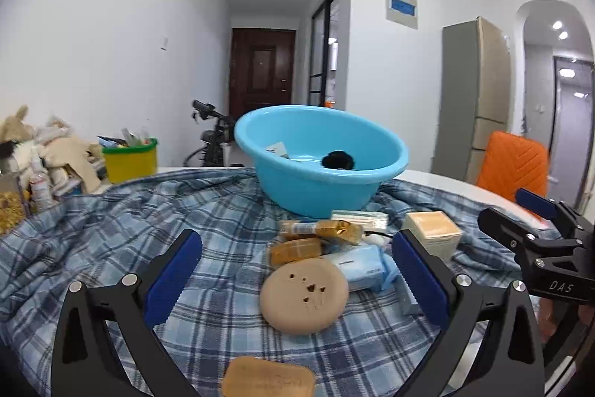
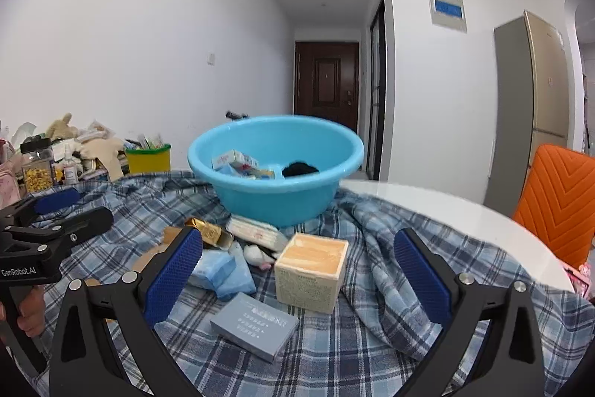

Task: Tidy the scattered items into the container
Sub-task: 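Move both tools over the remaining items on the plaid cloth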

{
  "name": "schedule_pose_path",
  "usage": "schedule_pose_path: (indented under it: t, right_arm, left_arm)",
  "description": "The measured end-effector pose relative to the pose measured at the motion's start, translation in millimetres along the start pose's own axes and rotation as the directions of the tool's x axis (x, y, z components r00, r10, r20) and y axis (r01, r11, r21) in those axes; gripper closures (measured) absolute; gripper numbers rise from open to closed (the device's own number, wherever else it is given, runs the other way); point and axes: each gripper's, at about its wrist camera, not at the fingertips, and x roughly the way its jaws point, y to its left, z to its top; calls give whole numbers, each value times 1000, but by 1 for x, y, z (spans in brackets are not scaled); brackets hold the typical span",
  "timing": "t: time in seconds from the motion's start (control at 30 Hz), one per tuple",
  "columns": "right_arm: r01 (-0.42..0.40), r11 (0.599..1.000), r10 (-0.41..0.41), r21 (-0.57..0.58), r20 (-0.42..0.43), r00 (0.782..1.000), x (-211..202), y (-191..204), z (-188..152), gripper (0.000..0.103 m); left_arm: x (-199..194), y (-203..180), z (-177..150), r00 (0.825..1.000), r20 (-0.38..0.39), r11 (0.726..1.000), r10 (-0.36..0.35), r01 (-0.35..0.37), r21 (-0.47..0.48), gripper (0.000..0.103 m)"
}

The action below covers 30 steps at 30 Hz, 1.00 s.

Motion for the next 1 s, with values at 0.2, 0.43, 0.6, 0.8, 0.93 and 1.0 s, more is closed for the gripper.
schedule_pose_path:
  t: [0.2,0.43,0.6,0.8,0.93,1.0]
  right_arm:
    - [15,999,-14,52,-17,1000,2,-11,-2,0]
    - [-9,1000,10,24,-23,1000,4,-5,-2,0]
    - [-10,999,11,34,-27,1000,5,-6,-2,0]
    - [-14,1000,16,24,-49,999,9,-3,-2,0]
    - [-9,1000,11,13,-99,995,19,-1,-1,0]
    - [-14,1000,15,8,-126,992,24,0,-1,0]
  left_arm:
    - [0,-2,-1,1000,10,999,28,-28,17,0]
    - [0,0,-2,1000,11,1000,26,-26,17,0]
    - [0,-1,-3,1000,12,999,23,-23,24,0]
    - [1,-1,-3,1000,4,999,23,-23,23,0]
    - [12,-1,-2,998,-56,1000,11,-11,15,0]
    - [22,-1,-2,994,-113,1000,9,-8,7,0]
